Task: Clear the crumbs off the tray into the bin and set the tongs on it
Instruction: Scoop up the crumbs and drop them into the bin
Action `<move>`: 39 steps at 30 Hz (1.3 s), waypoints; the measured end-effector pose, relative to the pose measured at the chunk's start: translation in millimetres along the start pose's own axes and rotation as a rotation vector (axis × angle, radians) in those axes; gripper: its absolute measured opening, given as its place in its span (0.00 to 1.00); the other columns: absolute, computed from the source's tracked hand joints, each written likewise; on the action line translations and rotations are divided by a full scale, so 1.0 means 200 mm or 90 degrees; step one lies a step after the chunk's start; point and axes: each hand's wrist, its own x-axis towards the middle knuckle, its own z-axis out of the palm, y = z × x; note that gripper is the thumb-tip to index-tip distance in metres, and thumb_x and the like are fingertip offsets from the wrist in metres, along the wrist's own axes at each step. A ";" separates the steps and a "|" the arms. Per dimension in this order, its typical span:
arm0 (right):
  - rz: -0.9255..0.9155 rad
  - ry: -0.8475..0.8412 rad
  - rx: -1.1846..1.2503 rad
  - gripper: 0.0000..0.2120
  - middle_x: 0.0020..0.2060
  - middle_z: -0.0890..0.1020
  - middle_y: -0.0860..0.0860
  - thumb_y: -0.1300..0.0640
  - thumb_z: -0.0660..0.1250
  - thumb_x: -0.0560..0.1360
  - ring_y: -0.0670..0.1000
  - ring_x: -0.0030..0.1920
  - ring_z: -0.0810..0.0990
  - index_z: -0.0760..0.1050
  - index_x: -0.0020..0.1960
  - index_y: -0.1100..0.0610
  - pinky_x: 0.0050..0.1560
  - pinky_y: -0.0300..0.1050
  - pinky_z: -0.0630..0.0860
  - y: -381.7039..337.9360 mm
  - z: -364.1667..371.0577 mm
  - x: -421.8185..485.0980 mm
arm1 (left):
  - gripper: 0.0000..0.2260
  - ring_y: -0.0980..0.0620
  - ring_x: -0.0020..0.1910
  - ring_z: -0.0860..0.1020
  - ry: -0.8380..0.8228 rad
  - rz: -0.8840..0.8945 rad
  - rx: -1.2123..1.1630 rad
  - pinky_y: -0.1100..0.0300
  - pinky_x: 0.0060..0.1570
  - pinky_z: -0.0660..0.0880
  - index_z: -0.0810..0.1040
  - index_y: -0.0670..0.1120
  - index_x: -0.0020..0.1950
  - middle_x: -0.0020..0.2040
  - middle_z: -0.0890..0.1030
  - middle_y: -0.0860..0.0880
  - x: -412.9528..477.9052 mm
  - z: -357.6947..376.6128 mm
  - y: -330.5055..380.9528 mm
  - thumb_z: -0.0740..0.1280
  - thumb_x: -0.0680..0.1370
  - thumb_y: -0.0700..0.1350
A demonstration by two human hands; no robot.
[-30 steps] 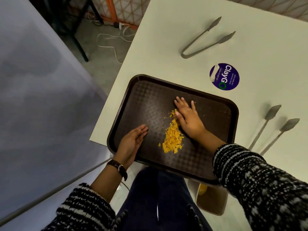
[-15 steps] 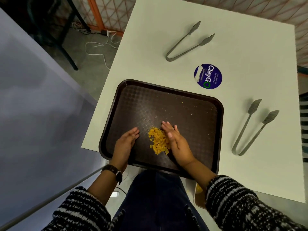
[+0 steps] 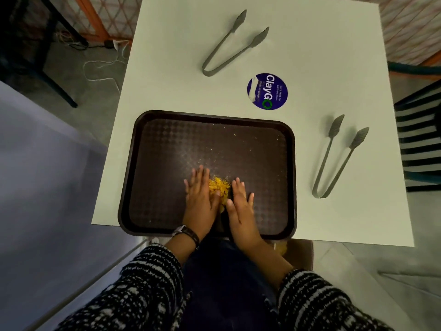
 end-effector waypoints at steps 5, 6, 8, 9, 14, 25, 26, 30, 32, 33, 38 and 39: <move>0.004 -0.029 -0.004 0.38 0.76 0.42 0.47 0.31 0.38 0.73 0.37 0.73 0.34 0.39 0.75 0.52 0.73 0.45 0.29 -0.06 0.12 0.02 | 0.27 0.56 0.74 0.38 -0.001 -0.028 -0.011 0.68 0.66 0.24 0.49 0.44 0.76 0.78 0.47 0.46 0.01 0.05 0.01 0.47 0.80 0.55; 0.007 -0.027 0.008 0.38 0.76 0.42 0.47 0.30 0.38 0.72 0.37 0.73 0.34 0.38 0.74 0.51 0.73 0.46 0.29 -0.08 0.14 0.03 | 0.28 0.56 0.74 0.39 -0.005 -0.024 -0.029 0.68 0.67 0.25 0.50 0.44 0.76 0.78 0.48 0.47 0.02 0.05 0.02 0.46 0.80 0.57; 0.030 -0.021 0.074 0.40 0.75 0.44 0.44 0.27 0.39 0.70 0.35 0.73 0.35 0.38 0.74 0.49 0.74 0.48 0.30 -0.10 0.17 0.05 | 0.39 0.58 0.74 0.44 0.009 -0.016 -0.087 0.67 0.69 0.28 0.54 0.44 0.75 0.77 0.52 0.49 0.02 0.05 0.05 0.39 0.74 0.69; 0.045 -0.018 0.118 0.41 0.75 0.45 0.42 0.26 0.40 0.70 0.34 0.73 0.37 0.39 0.75 0.49 0.75 0.50 0.32 -0.12 0.18 0.05 | 0.43 0.58 0.73 0.48 0.014 -0.016 -0.115 0.63 0.72 0.32 0.56 0.45 0.74 0.75 0.55 0.50 0.03 0.05 0.05 0.36 0.70 0.73; 0.063 -0.010 0.287 0.24 0.73 0.52 0.39 0.36 0.44 0.77 0.27 0.70 0.49 0.48 0.70 0.43 0.74 0.34 0.44 -0.23 0.17 0.05 | 0.25 0.56 0.75 0.57 0.000 -0.063 -0.401 0.46 0.75 0.53 0.55 0.58 0.70 0.75 0.58 0.54 0.00 0.09 0.06 0.45 0.76 0.67; 0.211 0.032 0.738 0.26 0.61 0.78 0.53 0.45 0.48 0.80 0.48 0.61 0.78 0.71 0.66 0.60 0.56 0.37 0.77 -0.27 0.05 0.13 | 0.15 0.52 0.65 0.74 0.150 -0.403 -0.953 0.54 0.67 0.68 0.75 0.47 0.62 0.65 0.76 0.48 0.07 -0.03 0.24 0.53 0.81 0.45; 0.225 0.037 0.748 0.25 0.61 0.79 0.54 0.45 0.48 0.80 0.50 0.61 0.78 0.72 0.64 0.60 0.57 0.38 0.77 -0.28 0.04 0.13 | 0.16 0.50 0.65 0.74 0.155 -0.428 -1.001 0.54 0.66 0.69 0.74 0.45 0.63 0.65 0.76 0.47 0.07 -0.05 0.25 0.53 0.81 0.46; 0.236 0.055 0.756 0.25 0.62 0.78 0.57 0.45 0.48 0.80 0.50 0.60 0.78 0.72 0.64 0.61 0.57 0.39 0.77 -0.35 -0.01 0.12 | 0.17 0.50 0.63 0.75 0.151 -0.442 -1.096 0.57 0.62 0.73 0.71 0.41 0.66 0.63 0.77 0.45 0.06 -0.16 0.37 0.53 0.81 0.45; 0.213 0.062 0.755 0.26 0.60 0.79 0.56 0.45 0.47 0.81 0.49 0.58 0.80 0.72 0.64 0.61 0.56 0.38 0.78 -0.39 -0.05 0.12 | 0.18 0.48 0.65 0.73 0.150 -0.429 -1.107 0.54 0.66 0.70 0.71 0.40 0.67 0.66 0.75 0.44 0.07 -0.20 0.43 0.53 0.81 0.45; 0.199 0.067 0.755 0.27 0.59 0.80 0.55 0.44 0.46 0.81 0.48 0.57 0.80 0.72 0.63 0.61 0.55 0.38 0.78 -0.40 -0.08 0.12 | 0.18 0.48 0.66 0.72 0.151 -0.423 -1.109 0.54 0.67 0.68 0.71 0.40 0.67 0.67 0.74 0.43 0.07 -0.22 0.47 0.53 0.81 0.45; 0.162 0.126 0.790 0.29 0.60 0.79 0.57 0.43 0.45 0.80 0.53 0.61 0.78 0.72 0.63 0.63 0.61 0.43 0.75 -0.49 -0.20 0.08 | 0.16 0.53 0.57 0.77 0.131 -0.360 -1.135 0.62 0.55 0.75 0.73 0.42 0.64 0.58 0.79 0.48 0.05 -0.30 0.64 0.54 0.81 0.45; 0.155 0.135 0.799 0.29 0.61 0.79 0.58 0.43 0.45 0.80 0.54 0.62 0.77 0.73 0.63 0.63 0.62 0.44 0.74 -0.50 -0.23 0.06 | 0.15 0.55 0.54 0.78 0.115 -0.348 -1.143 0.63 0.52 0.76 0.74 0.43 0.62 0.55 0.80 0.50 0.04 -0.31 0.67 0.54 0.81 0.45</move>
